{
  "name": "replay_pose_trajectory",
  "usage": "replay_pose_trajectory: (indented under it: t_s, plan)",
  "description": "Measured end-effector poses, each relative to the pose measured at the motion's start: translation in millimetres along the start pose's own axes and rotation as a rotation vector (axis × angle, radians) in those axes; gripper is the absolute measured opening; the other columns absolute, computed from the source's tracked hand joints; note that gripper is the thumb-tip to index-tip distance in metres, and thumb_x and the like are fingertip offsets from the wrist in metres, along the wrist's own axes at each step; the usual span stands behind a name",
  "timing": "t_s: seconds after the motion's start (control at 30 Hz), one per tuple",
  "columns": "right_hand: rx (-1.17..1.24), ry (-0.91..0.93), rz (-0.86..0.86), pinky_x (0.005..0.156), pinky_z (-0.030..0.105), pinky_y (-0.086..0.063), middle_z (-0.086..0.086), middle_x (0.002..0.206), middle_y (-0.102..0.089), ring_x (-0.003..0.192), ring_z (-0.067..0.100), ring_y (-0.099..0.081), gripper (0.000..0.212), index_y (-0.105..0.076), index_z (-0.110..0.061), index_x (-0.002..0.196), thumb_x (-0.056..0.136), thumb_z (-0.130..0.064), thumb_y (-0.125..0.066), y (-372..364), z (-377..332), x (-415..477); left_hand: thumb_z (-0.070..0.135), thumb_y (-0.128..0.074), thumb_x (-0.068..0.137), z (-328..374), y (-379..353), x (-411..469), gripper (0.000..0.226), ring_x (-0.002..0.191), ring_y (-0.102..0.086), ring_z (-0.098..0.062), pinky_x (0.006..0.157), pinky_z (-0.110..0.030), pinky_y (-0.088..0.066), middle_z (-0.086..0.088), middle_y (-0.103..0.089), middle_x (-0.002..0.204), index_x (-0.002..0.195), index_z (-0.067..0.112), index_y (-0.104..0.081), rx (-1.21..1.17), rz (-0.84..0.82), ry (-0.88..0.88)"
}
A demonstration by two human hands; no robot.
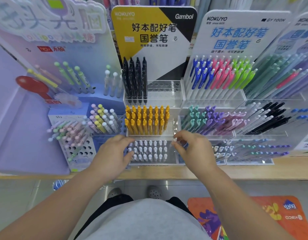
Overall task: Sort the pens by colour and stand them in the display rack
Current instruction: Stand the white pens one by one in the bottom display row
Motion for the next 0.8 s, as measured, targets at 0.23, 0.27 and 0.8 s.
replay_pose_trajectory:
  t_s: [0.23,0.27,0.8]
  plan:
    - [-0.130,0.056,0.000,0.052,0.029,-0.047,0.000,0.060,-0.063,0.064,0.023,-0.058,0.017,-0.073,-0.019,0.081,0.070,-0.019,-0.085,-14,-4,2,0.029,-0.063,0.094,-2,-1,0,0.044,0.123,-0.049,-0.025,0.101,-0.042,-0.043,-0.003,-0.056,0.131,0.136,0.020,-0.056,-0.026,0.017,-0.016]
    - [-0.160,0.069,-0.011,0.051,0.029,-0.047,-0.002,0.058,-0.063,0.063,0.023,-0.056,0.016,-0.073,-0.019,0.078,0.069,-0.018,-0.086,-18,-4,3,0.030,-0.063,0.094,-1,-1,0,0.044,0.123,-0.049,-0.025,0.102,-0.042,-0.042,-0.002,-0.056,0.131,0.137,0.021,-0.055,-0.026,0.017,-0.016]
    - [-0.268,0.065,-0.075,0.059,0.032,-0.053,0.000,0.075,-0.072,0.076,0.027,-0.064,0.023,-0.074,-0.018,0.095,0.073,-0.021,-0.081,-17,-11,4,0.038,-0.060,0.095,-2,1,-1,0.050,0.127,-0.045,-0.022,0.103,-0.040,-0.041,0.000,-0.053,0.134,0.141,0.023,-0.051,-0.012,0.003,0.004]
Point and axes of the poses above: each hand's wrist, its own x-axis towards the middle knuckle, its own y-axis out of the back of the hand, z = x × y, the point moved 5 cm from there along x, towards the middle knuckle
